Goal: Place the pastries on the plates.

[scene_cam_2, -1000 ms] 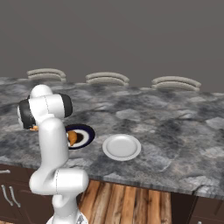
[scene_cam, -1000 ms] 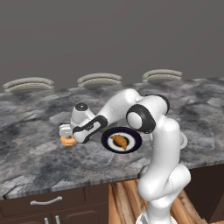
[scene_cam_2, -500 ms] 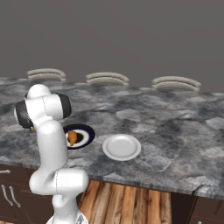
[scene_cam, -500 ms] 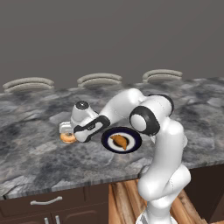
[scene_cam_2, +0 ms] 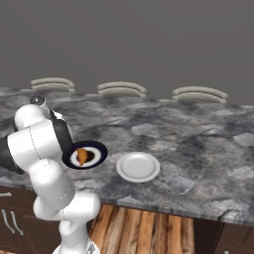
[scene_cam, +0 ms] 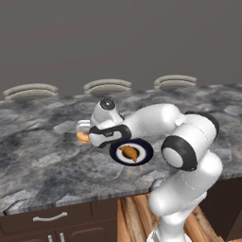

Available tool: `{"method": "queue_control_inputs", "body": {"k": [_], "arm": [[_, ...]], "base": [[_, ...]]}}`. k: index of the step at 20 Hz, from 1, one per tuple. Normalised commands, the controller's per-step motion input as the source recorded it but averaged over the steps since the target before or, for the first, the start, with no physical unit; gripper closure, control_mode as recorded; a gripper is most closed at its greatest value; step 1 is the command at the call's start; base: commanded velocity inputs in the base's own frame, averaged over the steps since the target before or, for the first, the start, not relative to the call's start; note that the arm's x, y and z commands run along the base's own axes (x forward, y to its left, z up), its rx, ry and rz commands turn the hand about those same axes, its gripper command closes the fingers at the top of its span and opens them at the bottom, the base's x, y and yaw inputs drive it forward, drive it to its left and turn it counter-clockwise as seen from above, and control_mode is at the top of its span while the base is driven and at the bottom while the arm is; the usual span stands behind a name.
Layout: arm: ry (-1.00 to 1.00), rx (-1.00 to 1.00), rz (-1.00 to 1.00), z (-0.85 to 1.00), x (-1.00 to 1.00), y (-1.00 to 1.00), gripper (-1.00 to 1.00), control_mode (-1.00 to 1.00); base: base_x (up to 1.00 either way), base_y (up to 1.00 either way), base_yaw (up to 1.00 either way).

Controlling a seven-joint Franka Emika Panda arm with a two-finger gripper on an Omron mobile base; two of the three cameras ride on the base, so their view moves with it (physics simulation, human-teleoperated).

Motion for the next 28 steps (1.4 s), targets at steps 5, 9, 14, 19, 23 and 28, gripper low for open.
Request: {"method": "queue_control_inputs", "body": {"k": [5,9,14,19,23,28], "arm": [[0.13,0.00,0.12,0.94,-0.62,-0.78,1.00,-1.00],[0.07,-0.04,0.16,0.46,-0.29,-0.77,1.00,-1.00],[0.05,-0.17,0.19,0.25,-0.02,-0.91,1.00,-1.00],[0.10,-0.18,0.16,0.24,0.00,-1.00,1.00,-1.00],[0.03,-0.05,0.04,0.02,-0.01,-1.00,1.00,-1.00],[0.00,0.00,-0.01,-0.13,-0.01,-1.00,1.00,-1.00]], "base": [[0.00,0.00,0.00],[0.00,0.00,0.00],[0.00,0.00,0.00],[0.00,0.00,0.00],[0.00,0.00,0.00],[0.00,0.00,0.00]]}}
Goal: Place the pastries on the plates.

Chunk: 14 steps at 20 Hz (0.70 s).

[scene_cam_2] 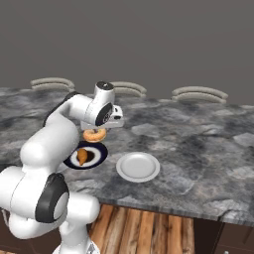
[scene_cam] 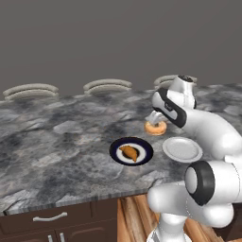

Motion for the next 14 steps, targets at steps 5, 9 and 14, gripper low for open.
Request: {"method": "queue_control_inputs", "body": {"k": [5,9,14], "arm": [[0.09,-0.01,-0.13,-0.07,0.00,-0.91,1.00,-1.00],[0.13,-0.02,-0.22,0.00,0.00,-0.61,1.00,-1.00],[0.16,-0.03,-0.25,-0.05,0.00,-0.28,1.00,-1.00]], "base": [[0.00,0.00,0.00],[0.00,0.00,0.00],[0.00,0.00,0.00]]}}
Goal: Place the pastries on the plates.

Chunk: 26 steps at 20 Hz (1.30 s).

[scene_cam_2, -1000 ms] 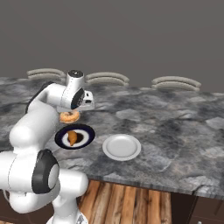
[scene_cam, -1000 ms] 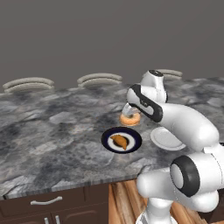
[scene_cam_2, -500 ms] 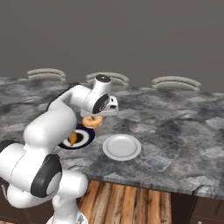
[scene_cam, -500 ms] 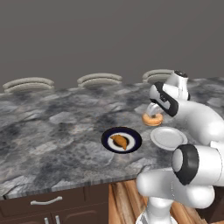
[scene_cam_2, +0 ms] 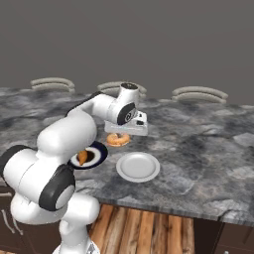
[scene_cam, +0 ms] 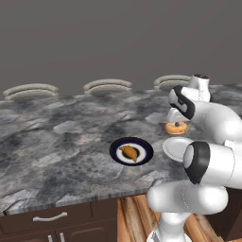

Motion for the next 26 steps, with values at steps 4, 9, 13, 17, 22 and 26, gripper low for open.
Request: {"method": "queue_control_inputs", "body": {"k": [4,9,13,17,22,26], "arm": [[0.06,-0.02,-0.24,-0.48,-0.10,-0.39,1.00,-1.00],[-0.05,0.00,-0.04,-0.75,-0.11,-0.54,1.00,-1.00],[-0.07,0.00,0.00,-0.67,-0.02,-0.23,1.00,-1.00],[-0.09,0.00,0.00,-0.46,-0.06,-0.02,1.00,-1.00],[-0.05,0.00,0.00,-0.33,-0.02,0.00,1.00,-1.00],[0.00,0.00,-0.01,0.00,0.00,-0.01,-1.00,-1.00]], "base": [[0.00,0.00,0.00],[0.00,0.00,0.00],[0.00,0.00,0.00],[0.00,0.00,0.00],[0.00,0.00,0.00],[0.00,0.00,0.00]]}}
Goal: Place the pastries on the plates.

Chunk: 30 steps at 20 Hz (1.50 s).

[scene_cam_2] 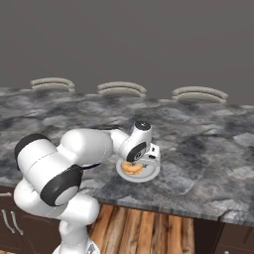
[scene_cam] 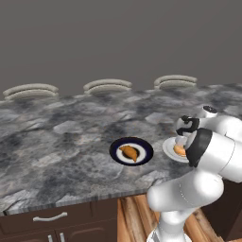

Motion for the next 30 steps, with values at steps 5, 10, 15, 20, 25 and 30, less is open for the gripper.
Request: {"method": "queue_control_inputs", "body": {"k": [5,10,15,20,25,30], "arm": [[0.00,0.00,0.00,0.00,-0.02,0.00,-1.00,-1.00],[0.00,0.00,0.00,0.11,-0.03,-0.06,-1.00,-1.00],[0.00,0.03,0.00,0.90,-0.53,-0.09,-1.00,-1.00],[-0.06,0.01,0.00,0.87,-0.65,0.16,-1.00,-1.00],[0.05,0.00,0.00,1.00,-0.18,0.65,-1.00,-1.00],[0.06,-0.02,0.00,0.92,-0.40,0.87,-1.00,-1.00]], "base": [[0.00,0.00,0.00],[0.00,0.00,0.00],[0.00,0.00,0.00],[0.00,0.00,0.00],[0.00,0.00,0.00],[0.00,0.00,0.00]]}}
